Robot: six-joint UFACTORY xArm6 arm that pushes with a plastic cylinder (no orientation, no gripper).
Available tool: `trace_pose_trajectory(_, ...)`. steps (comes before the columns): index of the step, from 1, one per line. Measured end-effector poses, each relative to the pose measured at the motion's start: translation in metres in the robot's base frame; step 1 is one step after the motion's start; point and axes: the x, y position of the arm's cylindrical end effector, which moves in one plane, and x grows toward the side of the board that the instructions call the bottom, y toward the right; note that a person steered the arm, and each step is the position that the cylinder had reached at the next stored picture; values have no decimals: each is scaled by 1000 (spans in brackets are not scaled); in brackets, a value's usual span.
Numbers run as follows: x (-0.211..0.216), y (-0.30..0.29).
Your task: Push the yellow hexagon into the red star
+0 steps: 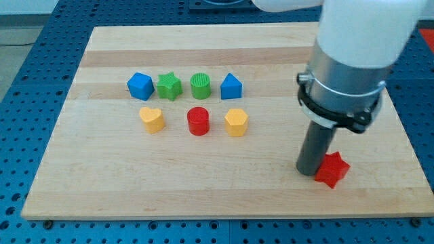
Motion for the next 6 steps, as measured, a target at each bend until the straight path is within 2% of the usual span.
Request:
trace_pose_trajectory(2,5,25)
trace_pose_trajectory(4,1,-87)
trace_pose_trajectory(6,-51,-192)
